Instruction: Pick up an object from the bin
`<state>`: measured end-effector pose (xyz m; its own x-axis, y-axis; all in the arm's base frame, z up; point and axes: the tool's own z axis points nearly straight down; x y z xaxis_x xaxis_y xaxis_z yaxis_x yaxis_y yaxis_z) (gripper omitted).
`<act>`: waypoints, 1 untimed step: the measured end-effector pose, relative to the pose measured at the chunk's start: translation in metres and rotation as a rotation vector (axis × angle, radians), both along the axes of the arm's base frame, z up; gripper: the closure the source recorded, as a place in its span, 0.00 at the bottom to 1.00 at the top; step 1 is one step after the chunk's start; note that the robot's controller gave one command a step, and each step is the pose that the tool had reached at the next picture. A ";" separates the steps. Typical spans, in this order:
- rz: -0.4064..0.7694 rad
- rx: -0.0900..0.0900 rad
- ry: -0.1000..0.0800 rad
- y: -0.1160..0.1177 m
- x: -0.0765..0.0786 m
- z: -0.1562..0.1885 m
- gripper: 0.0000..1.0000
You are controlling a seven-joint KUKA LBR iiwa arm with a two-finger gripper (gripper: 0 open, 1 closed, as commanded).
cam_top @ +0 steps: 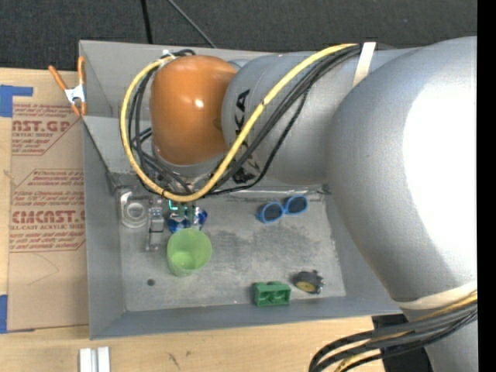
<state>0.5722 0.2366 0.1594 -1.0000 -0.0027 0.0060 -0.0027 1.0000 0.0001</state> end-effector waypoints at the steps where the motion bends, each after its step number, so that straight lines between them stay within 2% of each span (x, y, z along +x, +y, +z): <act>1: 0.079 -0.002 0.000 -0.055 -0.006 -0.087 0.00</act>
Offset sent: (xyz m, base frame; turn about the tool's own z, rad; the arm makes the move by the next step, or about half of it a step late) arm -0.0043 -0.0522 -0.0818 -0.0807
